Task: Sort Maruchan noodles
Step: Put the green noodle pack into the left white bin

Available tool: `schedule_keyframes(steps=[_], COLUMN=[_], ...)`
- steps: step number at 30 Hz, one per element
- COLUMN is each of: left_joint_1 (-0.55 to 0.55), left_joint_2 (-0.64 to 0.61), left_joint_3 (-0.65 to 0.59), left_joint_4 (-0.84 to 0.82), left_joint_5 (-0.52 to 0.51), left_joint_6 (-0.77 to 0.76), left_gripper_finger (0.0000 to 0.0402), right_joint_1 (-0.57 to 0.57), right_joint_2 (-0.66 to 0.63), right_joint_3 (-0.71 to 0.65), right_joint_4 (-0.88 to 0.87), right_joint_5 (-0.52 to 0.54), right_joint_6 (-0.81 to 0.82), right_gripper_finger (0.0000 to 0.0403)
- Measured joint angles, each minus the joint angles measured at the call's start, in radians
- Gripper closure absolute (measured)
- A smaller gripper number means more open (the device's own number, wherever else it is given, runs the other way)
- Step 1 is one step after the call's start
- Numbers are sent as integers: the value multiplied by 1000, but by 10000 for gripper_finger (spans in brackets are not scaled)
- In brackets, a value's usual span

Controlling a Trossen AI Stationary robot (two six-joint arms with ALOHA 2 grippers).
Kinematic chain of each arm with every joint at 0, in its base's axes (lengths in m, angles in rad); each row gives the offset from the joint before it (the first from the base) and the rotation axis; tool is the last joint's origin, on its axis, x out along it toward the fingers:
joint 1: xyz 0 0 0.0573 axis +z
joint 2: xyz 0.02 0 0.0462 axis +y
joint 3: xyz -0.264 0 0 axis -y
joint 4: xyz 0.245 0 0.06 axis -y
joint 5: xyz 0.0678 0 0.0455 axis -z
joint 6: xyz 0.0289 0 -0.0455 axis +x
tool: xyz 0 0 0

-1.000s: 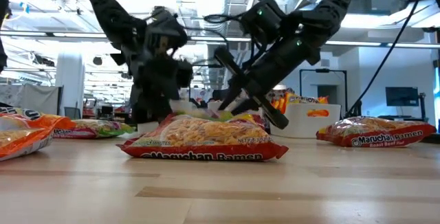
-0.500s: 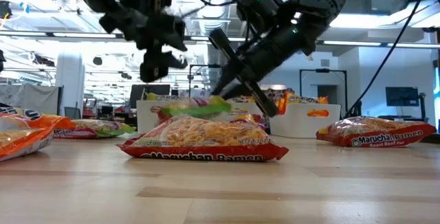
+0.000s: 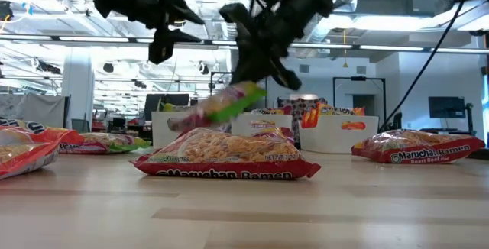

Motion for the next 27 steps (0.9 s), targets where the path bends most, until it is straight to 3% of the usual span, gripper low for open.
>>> schedule_keyframes(steps=[7,13,17,27], left_joint_1=[42,87,128,213], left_joint_2=[-4,-3,-3,-3], left_joint_3=[0,24,59,71], left_joint_4=[122,113,113,101], left_joint_5=[8,20,30,208], left_joint_6=[-5,-70,-6,82], left_gripper_finger=[245,215,198,193], right_joint_1=[-23,-49,-65,-109], right_joint_2=[0,0,0,0], right_joint_3=[133,237,304,470], right_joint_4=[-151,-294,-379,-494], right_joint_5=[2,2,-5,-60], right_joint_6=[-165,-241,-313,-532], right_gripper_finger=[387,387,387,387])
